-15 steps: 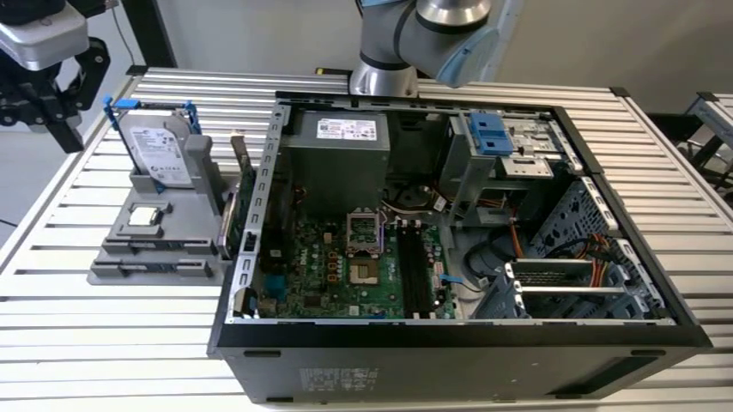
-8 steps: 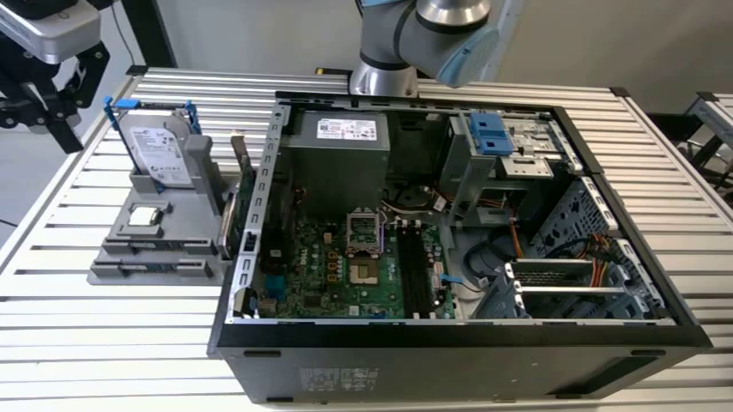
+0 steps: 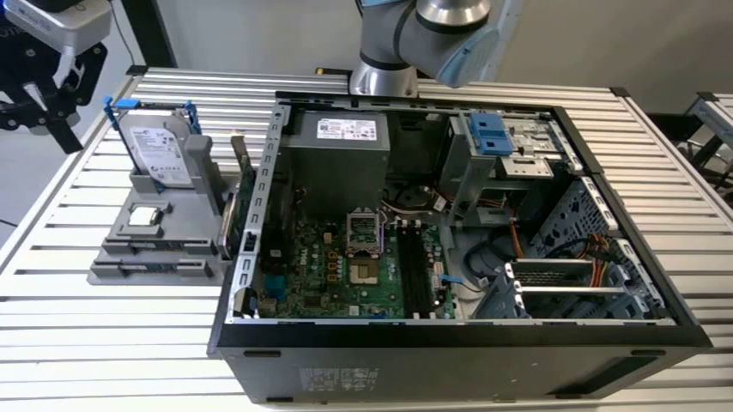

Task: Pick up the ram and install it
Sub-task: 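Pick up the ram and move it above insertion slot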

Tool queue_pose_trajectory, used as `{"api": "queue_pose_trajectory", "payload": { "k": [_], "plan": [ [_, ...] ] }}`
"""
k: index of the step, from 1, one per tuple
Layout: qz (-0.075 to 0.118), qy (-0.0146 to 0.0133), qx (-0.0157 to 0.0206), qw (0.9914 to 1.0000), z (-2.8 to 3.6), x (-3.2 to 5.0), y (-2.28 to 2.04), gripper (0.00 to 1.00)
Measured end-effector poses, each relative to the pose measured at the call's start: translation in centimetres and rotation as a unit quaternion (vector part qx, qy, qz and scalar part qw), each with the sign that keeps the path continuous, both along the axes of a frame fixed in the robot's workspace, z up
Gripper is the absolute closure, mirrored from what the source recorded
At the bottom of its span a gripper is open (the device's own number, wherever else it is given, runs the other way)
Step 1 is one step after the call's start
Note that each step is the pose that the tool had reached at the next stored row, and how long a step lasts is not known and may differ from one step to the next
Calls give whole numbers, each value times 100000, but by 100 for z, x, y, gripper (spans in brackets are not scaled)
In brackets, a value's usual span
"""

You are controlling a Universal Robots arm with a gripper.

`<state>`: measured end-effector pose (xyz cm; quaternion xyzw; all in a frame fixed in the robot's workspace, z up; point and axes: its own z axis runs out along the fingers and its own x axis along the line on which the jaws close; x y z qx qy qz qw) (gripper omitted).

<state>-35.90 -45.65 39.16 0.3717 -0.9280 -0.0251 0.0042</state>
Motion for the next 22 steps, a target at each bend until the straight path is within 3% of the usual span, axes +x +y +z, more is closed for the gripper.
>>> {"api": "queue_pose_trajectory", "payload": {
  "k": [3,6,11,14,17,22],
  "plan": [
    [2488,-1,-1,99969,0,0,0,100],
    [5129,-1,-2,99868,0,-1,0,100],
    [9667,-1,3,99532,0,-1,0,100],
    [12401,-7,-1,99228,0,0,0,100],
    [15064,-6,-1,98859,0,-1,1,100],
    [19554,-15,0,98070,0,-1,0,100]
  ]
}}
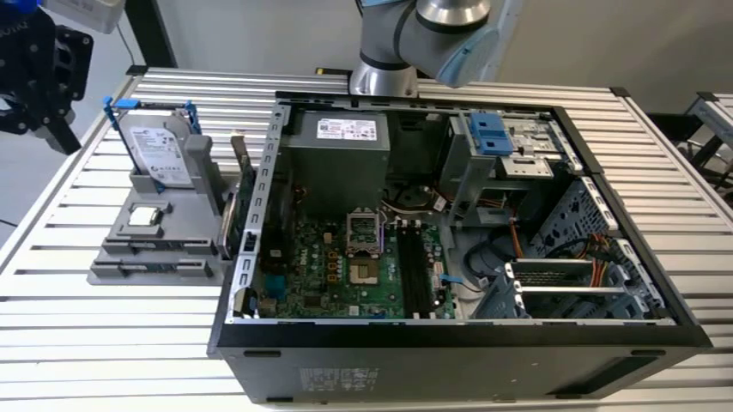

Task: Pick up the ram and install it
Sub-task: 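Pick up the ram and move it above insertion slot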

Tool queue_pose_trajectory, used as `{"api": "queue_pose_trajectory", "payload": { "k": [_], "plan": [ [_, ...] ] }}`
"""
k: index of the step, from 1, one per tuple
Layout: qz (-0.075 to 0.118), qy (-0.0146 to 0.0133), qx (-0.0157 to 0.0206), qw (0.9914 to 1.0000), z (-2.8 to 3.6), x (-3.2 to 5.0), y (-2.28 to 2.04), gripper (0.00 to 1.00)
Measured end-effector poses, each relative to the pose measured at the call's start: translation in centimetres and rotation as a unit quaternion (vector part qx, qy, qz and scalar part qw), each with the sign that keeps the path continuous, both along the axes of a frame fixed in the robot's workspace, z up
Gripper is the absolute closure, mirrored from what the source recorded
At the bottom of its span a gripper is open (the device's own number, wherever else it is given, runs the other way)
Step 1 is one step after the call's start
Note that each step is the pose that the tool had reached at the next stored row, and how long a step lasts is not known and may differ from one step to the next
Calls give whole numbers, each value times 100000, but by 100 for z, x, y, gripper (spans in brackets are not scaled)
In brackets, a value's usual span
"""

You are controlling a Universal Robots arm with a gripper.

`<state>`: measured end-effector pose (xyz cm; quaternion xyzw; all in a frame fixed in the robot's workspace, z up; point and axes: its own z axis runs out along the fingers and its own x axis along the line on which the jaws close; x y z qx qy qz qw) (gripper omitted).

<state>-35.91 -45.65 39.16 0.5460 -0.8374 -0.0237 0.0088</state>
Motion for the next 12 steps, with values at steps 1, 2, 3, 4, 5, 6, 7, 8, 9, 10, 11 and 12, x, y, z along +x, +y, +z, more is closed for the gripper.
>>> {"api": "queue_pose_trajectory", "payload": {
  "k": [1,2,3,4,5,6,7,8,9,10,11,12],
  "plan": [
    [905,-11,-1,99996,0,0,0,100],
    [1828,-30,-1,99983,0,0,0,100],
    [2754,-66,-1,99962,0,0,0,100],
    [3650,-121,-3,99933,0,0,0,100],
    [4568,-222,-4,99895,0,0,0,100],
    [5437,-373,-14,99851,0,0,0,100],
    [6221,-560,-24,99805,1,0,0,100],
    [7005,-785,-33,99751,1,0,0,100],
    [7832,-1036,-39,99687,0,0,0,100],
    [8606,-1281,-49,99621,0,0,0,100],
    [9369,-1524,-61,99548,0,0,0,100],
    [10116,-1758,-72,99471,0,0,0,100]
  ]
}}
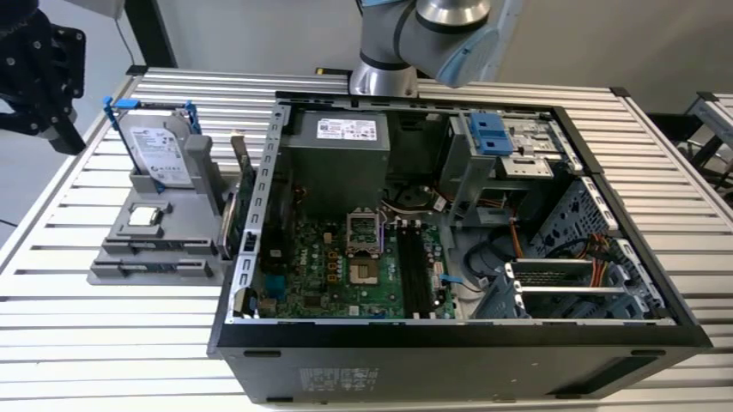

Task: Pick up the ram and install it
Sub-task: 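Pick up the ram and move it above insertion slot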

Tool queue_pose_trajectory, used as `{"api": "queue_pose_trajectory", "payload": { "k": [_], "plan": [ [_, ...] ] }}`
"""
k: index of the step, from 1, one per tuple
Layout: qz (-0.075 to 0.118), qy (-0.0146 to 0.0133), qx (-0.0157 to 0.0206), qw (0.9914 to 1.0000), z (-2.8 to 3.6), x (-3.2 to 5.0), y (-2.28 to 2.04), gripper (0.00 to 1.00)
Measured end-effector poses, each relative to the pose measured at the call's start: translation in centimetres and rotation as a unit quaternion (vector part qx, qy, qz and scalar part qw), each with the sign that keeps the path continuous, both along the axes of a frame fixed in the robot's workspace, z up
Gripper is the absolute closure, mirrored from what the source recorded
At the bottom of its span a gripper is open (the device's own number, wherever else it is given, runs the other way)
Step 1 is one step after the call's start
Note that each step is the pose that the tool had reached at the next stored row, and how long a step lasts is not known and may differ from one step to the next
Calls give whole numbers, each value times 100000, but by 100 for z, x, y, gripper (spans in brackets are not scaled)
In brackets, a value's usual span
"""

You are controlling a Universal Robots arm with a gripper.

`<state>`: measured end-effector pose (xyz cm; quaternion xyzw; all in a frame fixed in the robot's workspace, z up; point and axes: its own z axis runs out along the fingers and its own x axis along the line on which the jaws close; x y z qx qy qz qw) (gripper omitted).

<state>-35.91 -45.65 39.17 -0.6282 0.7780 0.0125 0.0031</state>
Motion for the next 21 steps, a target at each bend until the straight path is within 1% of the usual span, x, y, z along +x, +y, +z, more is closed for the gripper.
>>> {"api": "queue_pose_trajectory", "payload": {
  "k": [2,4,6,8,10,11,14,17,18,20,21],
  "plan": [
    [1663,-451,-1,99985,0,0,0,100],
    [3386,-733,9,99940,-1,0,0,100],
    [5199,-781,22,99862,-7,0,0,100],
    [6974,-766,28,99754,-9,0,0,100],
    [8790,-765,50,99610,-10,-1,0,100],
    [9718,-773,79,99524,-11,-1,0,100],
    [12327,-813,178,99234,-13,-1,0,100],
    [14218,-819,260,98980,-14,0,0,100],
    [14769,-835,376,98899,-14,0,0,100],
    [15673,-884,625,98758,-14,0,0,100],
    [15895,-891,657,98722,-14,0,1,100]
  ]
}}
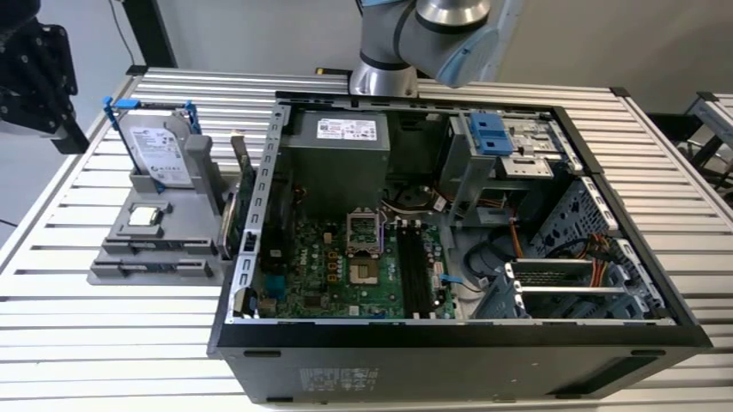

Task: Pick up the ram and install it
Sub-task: 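Pick up the ram and move it above insertion slot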

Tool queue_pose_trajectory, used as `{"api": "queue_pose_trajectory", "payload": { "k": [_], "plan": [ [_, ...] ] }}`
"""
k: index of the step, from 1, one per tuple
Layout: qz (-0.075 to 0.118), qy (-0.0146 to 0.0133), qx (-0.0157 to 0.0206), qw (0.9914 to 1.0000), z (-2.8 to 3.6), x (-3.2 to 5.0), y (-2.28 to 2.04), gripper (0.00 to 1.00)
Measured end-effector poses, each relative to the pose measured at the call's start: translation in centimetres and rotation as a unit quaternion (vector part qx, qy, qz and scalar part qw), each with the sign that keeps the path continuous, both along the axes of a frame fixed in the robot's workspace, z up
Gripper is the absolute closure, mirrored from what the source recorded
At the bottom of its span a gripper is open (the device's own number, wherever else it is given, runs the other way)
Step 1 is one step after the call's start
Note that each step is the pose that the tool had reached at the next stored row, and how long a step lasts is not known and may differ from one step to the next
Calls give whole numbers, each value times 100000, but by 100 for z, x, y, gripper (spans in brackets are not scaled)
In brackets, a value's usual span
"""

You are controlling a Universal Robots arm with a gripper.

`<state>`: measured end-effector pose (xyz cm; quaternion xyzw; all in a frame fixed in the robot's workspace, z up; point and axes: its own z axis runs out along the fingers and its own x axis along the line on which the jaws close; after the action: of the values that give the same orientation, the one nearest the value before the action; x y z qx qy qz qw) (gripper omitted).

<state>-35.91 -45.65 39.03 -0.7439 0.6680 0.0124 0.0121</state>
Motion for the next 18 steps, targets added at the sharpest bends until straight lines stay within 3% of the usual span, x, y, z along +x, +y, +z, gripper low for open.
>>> {"api": "queue_pose_trajectory", "payload": {
  "k": [4,8,13,18],
  "plan": [
    [-92,75,161,100000,-5,1,-2,100],
    [-654,67,2481,99967,-9,1,-1,100],
    [-2925,182,2587,99924,-65,2,-2,100],
    [-2991,265,2590,99921,-67,1,-3,100]
  ]
}}
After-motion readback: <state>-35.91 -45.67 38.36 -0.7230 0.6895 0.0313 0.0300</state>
